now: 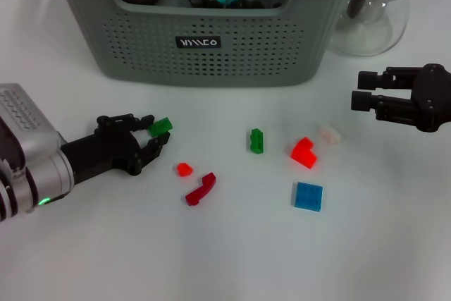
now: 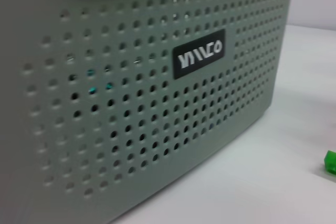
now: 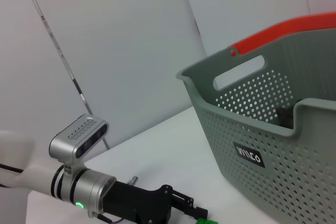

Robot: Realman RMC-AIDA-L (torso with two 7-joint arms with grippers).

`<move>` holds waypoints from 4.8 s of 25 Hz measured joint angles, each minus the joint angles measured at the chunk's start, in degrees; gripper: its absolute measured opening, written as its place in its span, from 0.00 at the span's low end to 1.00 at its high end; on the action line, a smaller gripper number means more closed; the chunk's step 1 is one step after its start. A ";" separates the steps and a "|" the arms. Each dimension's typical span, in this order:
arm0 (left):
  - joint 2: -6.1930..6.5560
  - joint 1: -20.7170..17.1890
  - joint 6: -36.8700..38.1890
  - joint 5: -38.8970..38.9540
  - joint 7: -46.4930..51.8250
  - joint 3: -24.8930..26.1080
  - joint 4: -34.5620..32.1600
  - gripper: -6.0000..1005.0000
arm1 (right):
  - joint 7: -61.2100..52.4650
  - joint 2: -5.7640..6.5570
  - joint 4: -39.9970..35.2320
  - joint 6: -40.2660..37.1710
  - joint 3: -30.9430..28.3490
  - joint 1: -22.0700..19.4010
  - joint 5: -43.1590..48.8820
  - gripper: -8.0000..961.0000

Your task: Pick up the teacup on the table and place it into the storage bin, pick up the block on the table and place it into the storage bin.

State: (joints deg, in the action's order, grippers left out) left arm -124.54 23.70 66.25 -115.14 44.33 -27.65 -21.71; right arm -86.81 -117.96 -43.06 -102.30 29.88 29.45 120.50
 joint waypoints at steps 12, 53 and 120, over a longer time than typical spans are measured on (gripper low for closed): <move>-0.09 0.14 -0.50 0.83 -4.43 0.18 1.22 0.35 | -0.03 0.02 0.00 0.00 0.00 0.08 0.00 0.53; 11.26 32.20 -2.68 -2.59 77.31 -25.54 -23.83 0.22 | 0.02 -0.09 -0.01 0.17 0.65 0.78 0.00 0.53; -0.15 -3.35 10.39 -2.15 -8.10 -1.06 3.06 0.41 | 0.04 -0.08 1.49 1.41 0.61 0.02 0.62 0.53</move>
State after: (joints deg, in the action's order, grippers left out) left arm -124.69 20.35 76.64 -117.28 36.23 -28.71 -18.65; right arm -86.77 -118.04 -41.57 -100.89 30.50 29.47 121.12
